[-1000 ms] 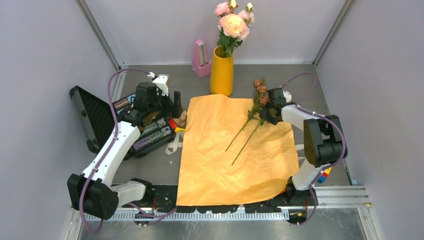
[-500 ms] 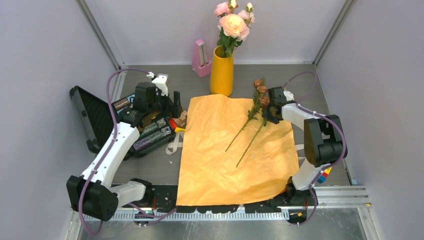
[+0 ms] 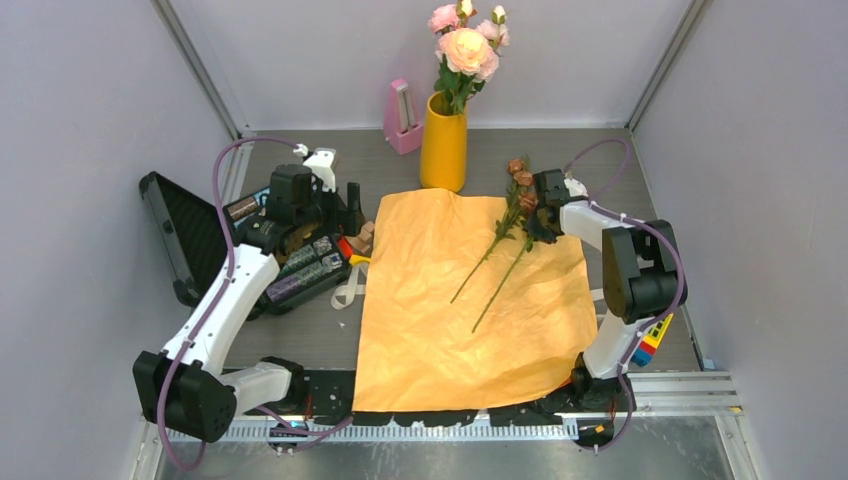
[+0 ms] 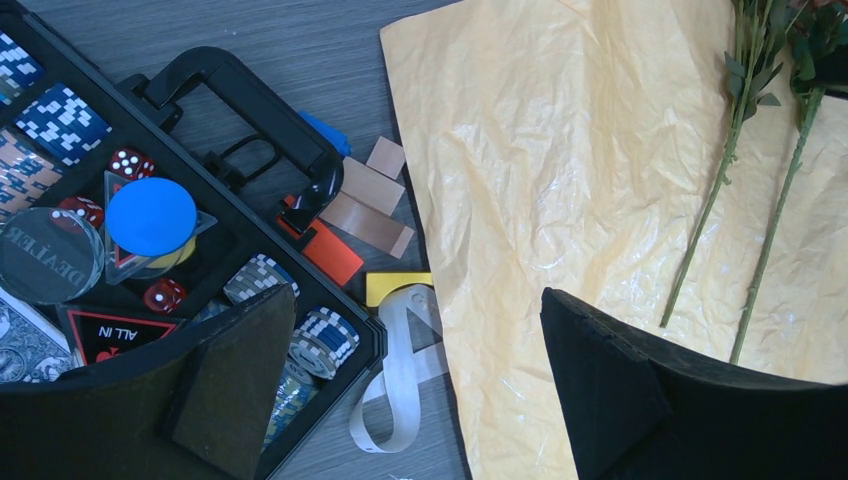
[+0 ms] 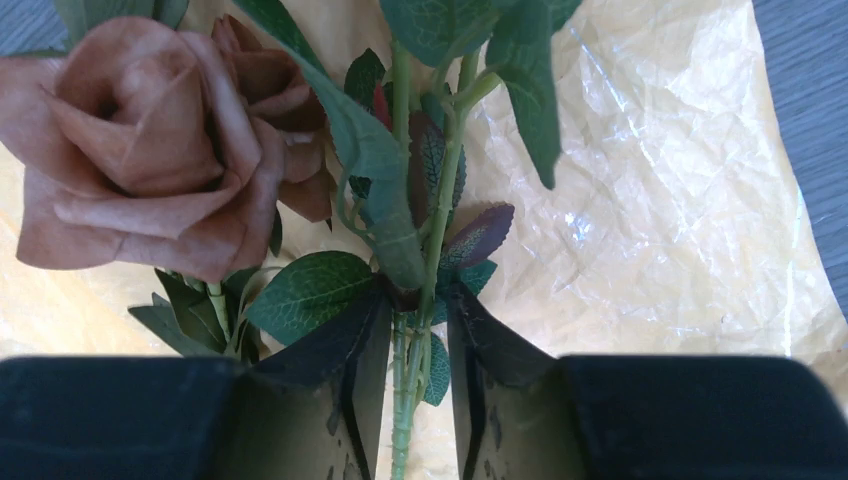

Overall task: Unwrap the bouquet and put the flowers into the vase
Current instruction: Pick up the fake flower from the wrapping paper, then insert the fake flower into the vase.

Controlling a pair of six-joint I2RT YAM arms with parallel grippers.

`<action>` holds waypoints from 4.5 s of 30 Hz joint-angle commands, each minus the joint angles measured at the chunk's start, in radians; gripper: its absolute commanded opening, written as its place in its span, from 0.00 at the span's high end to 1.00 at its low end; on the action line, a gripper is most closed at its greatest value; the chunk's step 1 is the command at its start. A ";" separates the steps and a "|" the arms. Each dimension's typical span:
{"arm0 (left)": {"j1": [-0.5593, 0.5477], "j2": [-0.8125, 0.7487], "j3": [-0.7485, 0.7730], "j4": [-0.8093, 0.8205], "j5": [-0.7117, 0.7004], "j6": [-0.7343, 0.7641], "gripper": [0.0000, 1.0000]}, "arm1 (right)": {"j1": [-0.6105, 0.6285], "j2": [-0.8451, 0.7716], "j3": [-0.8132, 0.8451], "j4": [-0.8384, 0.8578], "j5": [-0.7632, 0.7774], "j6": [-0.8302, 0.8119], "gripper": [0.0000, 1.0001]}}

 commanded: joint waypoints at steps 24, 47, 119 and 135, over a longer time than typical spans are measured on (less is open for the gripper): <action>-0.006 -0.042 0.001 0.037 0.009 0.003 0.05 | -0.012 -0.246 -0.053 0.019 0.157 -0.007 1.00; -0.009 -0.051 -0.004 0.048 0.022 0.004 0.04 | -0.010 -0.759 -0.277 0.309 -0.049 -0.213 1.00; -0.011 -0.069 -0.006 0.054 0.031 0.020 0.05 | 0.464 0.309 1.516 0.410 -0.442 -1.058 1.00; -0.011 -0.064 -0.008 0.055 0.035 0.018 0.05 | 0.434 0.322 1.478 0.430 -0.432 -1.046 1.00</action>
